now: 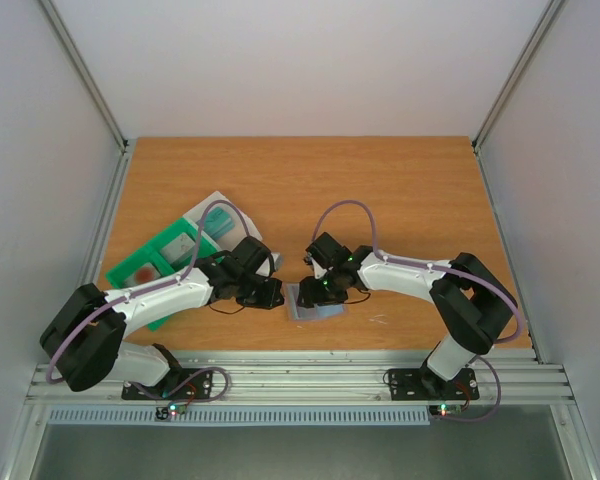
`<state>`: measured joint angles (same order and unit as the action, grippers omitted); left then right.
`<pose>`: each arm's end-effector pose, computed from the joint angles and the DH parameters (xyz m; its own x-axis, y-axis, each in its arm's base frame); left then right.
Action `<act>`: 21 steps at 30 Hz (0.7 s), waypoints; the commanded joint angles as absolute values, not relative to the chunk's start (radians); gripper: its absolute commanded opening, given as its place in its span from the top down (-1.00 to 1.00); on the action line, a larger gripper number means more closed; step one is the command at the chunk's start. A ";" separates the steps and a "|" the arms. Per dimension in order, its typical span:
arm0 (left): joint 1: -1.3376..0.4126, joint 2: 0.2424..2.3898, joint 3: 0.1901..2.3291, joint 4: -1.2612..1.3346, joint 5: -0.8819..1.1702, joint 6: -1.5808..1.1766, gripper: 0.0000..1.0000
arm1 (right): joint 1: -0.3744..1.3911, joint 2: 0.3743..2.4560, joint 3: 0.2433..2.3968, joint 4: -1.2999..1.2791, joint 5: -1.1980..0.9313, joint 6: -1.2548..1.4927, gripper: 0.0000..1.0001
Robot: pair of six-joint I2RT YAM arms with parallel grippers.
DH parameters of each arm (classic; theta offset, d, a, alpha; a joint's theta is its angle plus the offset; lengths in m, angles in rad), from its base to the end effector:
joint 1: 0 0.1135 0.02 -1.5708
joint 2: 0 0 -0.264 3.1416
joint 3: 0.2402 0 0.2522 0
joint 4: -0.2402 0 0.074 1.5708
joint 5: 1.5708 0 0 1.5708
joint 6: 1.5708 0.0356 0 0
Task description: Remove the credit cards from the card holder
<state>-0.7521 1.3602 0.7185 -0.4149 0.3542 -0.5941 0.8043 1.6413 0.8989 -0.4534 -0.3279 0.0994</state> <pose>0.1740 -0.1797 0.1796 -0.9553 0.1748 -0.2385 0.2783 0.8040 -0.5256 0.1992 0.2234 0.1552 -0.7180 -0.6102 -0.3347 -0.6960 0.6354 0.3345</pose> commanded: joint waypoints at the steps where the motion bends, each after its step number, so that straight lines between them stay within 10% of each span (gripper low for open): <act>1: -0.747 1.338 0.726 -0.384 0.359 -0.586 0.99 | 0.807 1.651 0.894 -0.489 -0.241 0.095 -0.06; 21: -0.748 1.333 0.725 -0.378 0.369 -0.591 0.99 | 0.808 1.320 0.854 -0.666 0.099 0.120 0.28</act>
